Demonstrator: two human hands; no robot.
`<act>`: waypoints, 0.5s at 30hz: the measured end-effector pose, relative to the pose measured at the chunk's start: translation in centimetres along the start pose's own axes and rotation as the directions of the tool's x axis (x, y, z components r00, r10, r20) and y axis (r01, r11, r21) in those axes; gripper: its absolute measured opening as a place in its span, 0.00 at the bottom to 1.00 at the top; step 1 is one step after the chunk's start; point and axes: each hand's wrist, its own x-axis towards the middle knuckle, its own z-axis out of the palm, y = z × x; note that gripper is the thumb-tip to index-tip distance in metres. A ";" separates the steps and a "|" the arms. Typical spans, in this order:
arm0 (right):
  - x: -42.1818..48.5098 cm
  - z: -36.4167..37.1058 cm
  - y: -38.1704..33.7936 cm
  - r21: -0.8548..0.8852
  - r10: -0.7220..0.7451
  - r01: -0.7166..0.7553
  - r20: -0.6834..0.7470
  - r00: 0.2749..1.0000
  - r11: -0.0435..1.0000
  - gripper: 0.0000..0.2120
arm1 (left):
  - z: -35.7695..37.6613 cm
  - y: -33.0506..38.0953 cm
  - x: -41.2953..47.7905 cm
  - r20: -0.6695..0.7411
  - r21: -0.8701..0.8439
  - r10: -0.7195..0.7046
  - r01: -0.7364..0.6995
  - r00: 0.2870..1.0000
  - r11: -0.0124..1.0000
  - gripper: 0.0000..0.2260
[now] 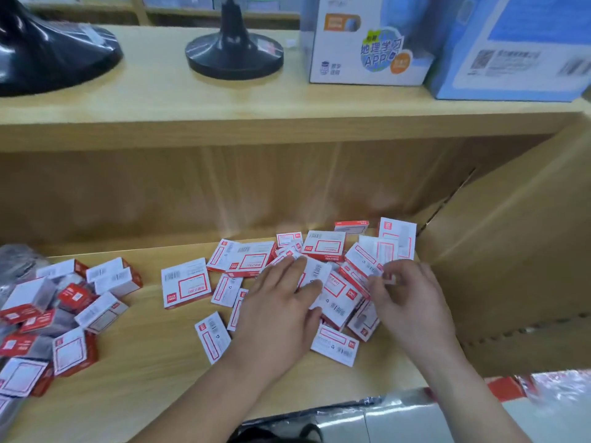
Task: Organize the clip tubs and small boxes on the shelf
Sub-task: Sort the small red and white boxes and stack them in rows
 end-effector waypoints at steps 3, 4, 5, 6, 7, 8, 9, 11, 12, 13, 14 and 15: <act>2.6 -0.4 -0.3 -0.085 -0.031 0.029 -0.019 0.999 0.996 0.15 | -0.2 -1.2 0.3 -0.013 -0.011 -0.007 0.007 1.000 1.000 0.15; 3.4 -0.3 -0.2 -0.123 -0.029 0.030 0.010 1.000 0.992 0.17 | -0.3 -1.5 0.4 -0.003 -0.015 -0.008 0.008 1.000 1.000 0.16; 4.3 -0.1 -0.1 -0.146 -0.004 0.012 0.059 0.998 0.989 0.21 | -0.3 -1.8 0.6 0.013 -0.021 -0.007 0.007 1.000 1.000 0.17; 5.0 0.0 -0.2 -0.159 0.052 -0.032 0.119 0.992 0.987 0.26 | -0.3 -2.0 0.8 0.031 -0.028 -0.005 0.005 0.999 1.000 0.18; 5.7 0.1 -0.2 -0.171 0.110 -0.080 0.174 0.979 0.982 0.30 | -0.4 -2.1 1.2 0.047 -0.037 -0.001 0.003 0.999 0.999 0.19; 6.3 0.1 -0.1 -0.195 0.142 -0.099 0.219 0.965 0.976 0.33 | -0.5 -2.1 1.6 0.060 -0.046 0.000 0.003 0.998 0.999 0.20; 6.9 0.1 0.3 -0.233 0.146 -0.086 0.253 0.956 0.969 0.35 | -0.6 -2.0 1.9 0.068 -0.056 0.003 0.001 0.998 0.998 0.21; 7.5 0.0 1.1 -0.293 0.140 -0.042 0.320 0.937 0.955 0.37 | -0.8 -1.5 2.6 0.070 -0.082 0.020 -0.014 0.997 0.997 0.21; 7.6 0.1 1.4 -0.296 0.143 -0.035 0.352 0.925 0.954 0.37 | -0.8 -1.0 3.2 0.075 -0.097 0.037 -0.030 0.997 0.995 0.21; 7.6 0.2 1.6 -0.286 0.139 -0.029 0.372 0.918 0.958 0.37 | -0.8 -0.5 3.9 0.090 -0.118 0.058 -0.047 0.994 0.992 0.21; 7.5 0.3 2.0 -0.275 0.121 -0.015 0.376 0.919 0.961 0.37 | -0.6 0.2 4.8 0.103 -0.144 0.090 -0.075 0.991 0.987 0.21; 7.4 0.4 2.3 -0.263 0.086 0.015 0.368 0.926 0.965 0.36 | -0.3 1.0 5.7 0.106 -0.163 0.132 -0.114 0.986 0.980 0.20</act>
